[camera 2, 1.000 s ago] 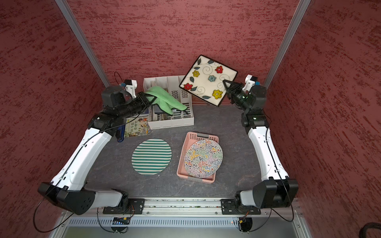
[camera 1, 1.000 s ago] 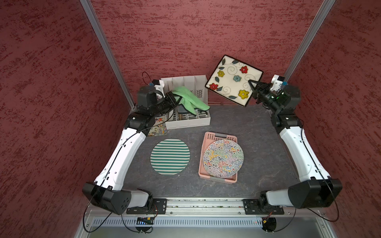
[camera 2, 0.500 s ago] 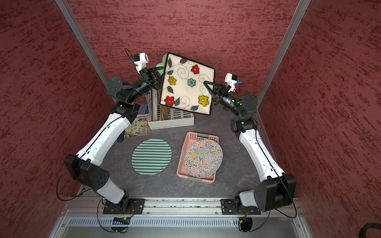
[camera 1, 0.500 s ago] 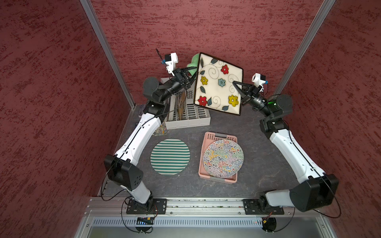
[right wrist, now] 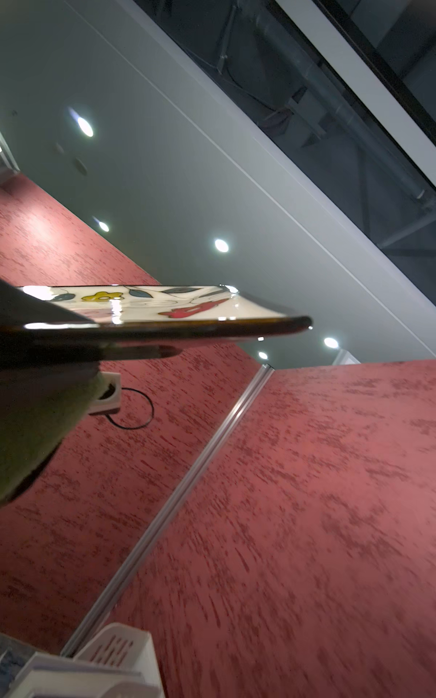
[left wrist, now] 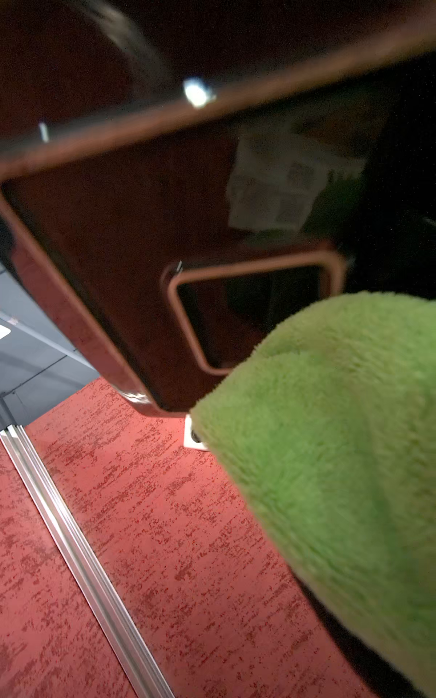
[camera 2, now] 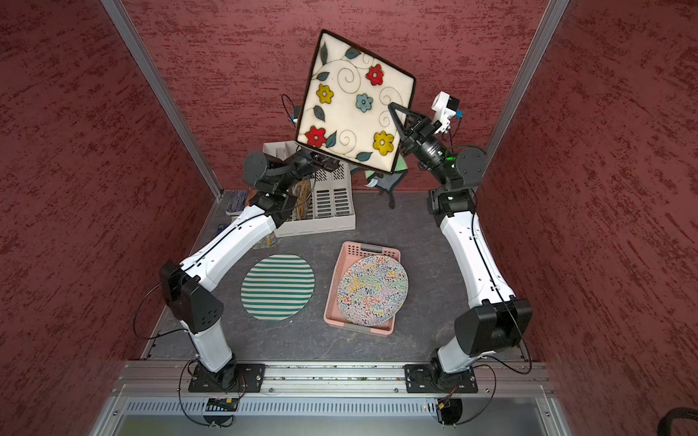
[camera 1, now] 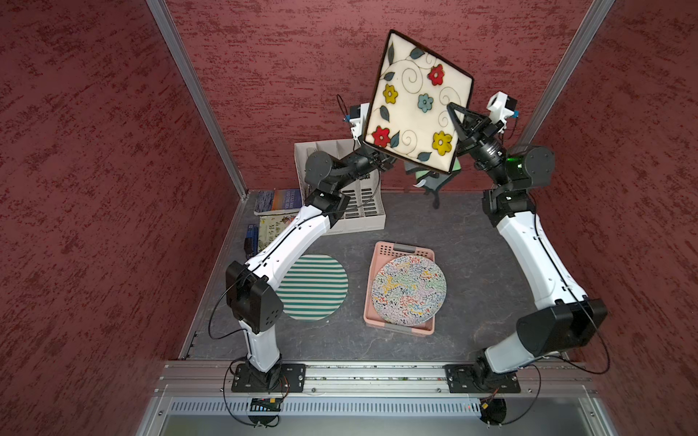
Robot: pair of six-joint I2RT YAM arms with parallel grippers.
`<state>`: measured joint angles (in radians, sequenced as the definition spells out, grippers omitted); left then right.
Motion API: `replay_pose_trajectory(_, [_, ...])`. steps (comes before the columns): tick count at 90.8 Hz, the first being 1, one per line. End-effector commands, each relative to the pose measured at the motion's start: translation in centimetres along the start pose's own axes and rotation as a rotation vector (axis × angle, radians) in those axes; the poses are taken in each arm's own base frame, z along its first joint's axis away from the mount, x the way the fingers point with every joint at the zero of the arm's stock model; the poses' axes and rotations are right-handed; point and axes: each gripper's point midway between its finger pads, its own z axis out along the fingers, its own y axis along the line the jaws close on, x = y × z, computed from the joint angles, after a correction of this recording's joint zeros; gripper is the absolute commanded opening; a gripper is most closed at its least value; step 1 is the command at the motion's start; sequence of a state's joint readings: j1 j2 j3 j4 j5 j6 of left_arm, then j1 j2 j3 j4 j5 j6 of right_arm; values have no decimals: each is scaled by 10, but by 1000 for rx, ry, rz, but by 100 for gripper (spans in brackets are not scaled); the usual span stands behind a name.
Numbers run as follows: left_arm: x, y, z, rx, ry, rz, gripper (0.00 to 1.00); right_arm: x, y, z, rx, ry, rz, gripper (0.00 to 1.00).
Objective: Wipe the wet plate dry
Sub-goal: Wipe the plate with towel.
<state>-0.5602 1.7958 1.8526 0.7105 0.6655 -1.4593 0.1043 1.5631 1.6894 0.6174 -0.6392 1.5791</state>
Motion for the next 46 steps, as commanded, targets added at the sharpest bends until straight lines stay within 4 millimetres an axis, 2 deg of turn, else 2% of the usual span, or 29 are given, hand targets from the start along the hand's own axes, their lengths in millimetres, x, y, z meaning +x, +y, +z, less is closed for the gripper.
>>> replay_pose_trajectory(1, [-17, -85, -21, 124, -38, 153, 0, -10, 2, -7, 0, -68, -14, 0])
replay_pose_trajectory(9, [-24, -88, -24, 116, -50, 164, 0, 43, 5, 4, -26, 54, 19, 0])
replay_pose_trajectory(13, [-24, -85, -21, 119, -44, 156, 0, 63, 9, 10, -39, 92, 31, 0])
replay_pose_trajectory(19, [-21, -70, -14, 125, -33, 124, 0, 74, 12, 17, -52, 106, 30, 0])
replay_pose_trajectory(24, [-15, -62, -8, 144, -25, 92, 0, 64, 11, 21, -52, 73, 30, 0])
replay_pose_trajectory(34, [-2, -56, -3, 172, -10, 53, 0, 28, 4, 29, -30, -14, 18, 0])
replay_pose_trajectory(37, [1, -55, -5, 170, -8, 46, 0, 10, -1, 29, -9, -50, 7, 0])
replay_pose_trajectory(46, [8, -49, -21, 123, -17, 43, 0, -26, -9, 18, 22, -138, -17, 0])
